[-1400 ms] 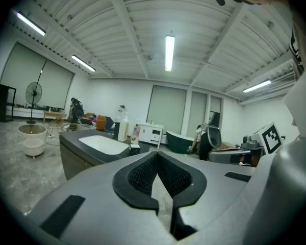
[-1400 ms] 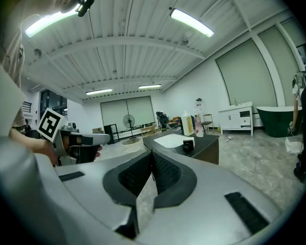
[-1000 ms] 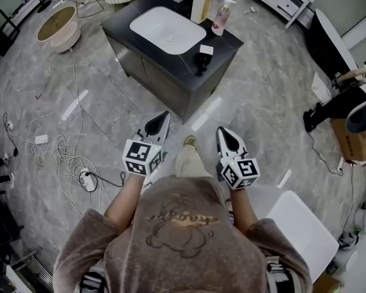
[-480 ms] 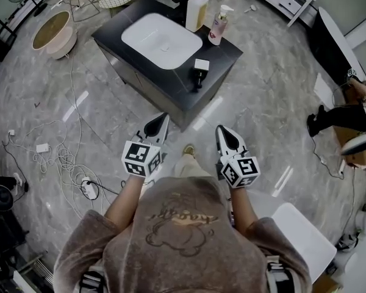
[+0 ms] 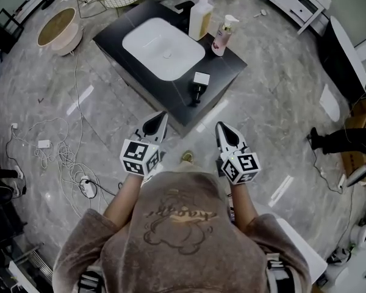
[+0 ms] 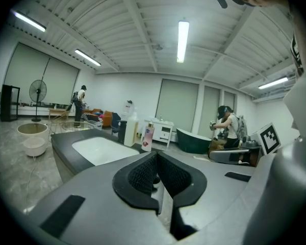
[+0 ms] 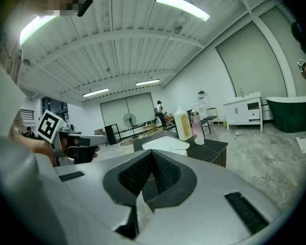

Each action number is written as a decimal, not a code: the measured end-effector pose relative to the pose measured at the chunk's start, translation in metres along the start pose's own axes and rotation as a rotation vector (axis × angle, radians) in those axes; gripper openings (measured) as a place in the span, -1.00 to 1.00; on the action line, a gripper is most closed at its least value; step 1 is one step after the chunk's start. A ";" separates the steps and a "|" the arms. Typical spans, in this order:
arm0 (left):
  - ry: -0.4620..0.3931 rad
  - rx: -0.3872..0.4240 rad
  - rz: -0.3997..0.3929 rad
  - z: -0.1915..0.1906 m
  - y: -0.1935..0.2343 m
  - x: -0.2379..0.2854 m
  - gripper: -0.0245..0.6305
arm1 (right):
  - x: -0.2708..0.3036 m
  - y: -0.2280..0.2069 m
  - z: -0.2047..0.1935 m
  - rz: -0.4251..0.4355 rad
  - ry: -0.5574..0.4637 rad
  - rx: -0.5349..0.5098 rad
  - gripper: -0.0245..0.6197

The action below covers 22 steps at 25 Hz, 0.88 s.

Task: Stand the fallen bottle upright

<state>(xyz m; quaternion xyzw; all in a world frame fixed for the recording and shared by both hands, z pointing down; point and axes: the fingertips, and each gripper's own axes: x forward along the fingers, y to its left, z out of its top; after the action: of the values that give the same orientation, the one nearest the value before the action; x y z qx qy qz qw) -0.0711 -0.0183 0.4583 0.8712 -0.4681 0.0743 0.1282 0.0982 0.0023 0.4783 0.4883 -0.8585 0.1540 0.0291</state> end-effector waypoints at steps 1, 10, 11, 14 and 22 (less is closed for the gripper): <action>-0.001 -0.001 0.005 0.001 0.001 0.005 -0.87 | 0.004 -0.004 0.002 0.007 0.001 0.000 -0.93; 0.003 0.001 0.015 0.011 0.014 0.041 -0.87 | 0.038 -0.029 0.012 0.042 0.011 0.003 -0.93; 0.003 0.003 0.011 0.013 0.017 0.045 -0.87 | 0.042 -0.031 0.013 0.041 0.013 0.003 -0.93; 0.005 0.006 -0.006 0.019 0.024 0.058 -0.87 | 0.053 -0.037 0.017 0.033 0.021 0.004 -0.93; 0.024 0.019 -0.082 0.031 0.042 0.097 -0.87 | 0.082 -0.050 0.030 -0.010 0.025 0.001 -0.93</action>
<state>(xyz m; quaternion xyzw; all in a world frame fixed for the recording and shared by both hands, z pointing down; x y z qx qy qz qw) -0.0529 -0.1270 0.4596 0.8897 -0.4299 0.0840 0.1287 0.1009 -0.0986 0.4786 0.4905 -0.8556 0.1603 0.0404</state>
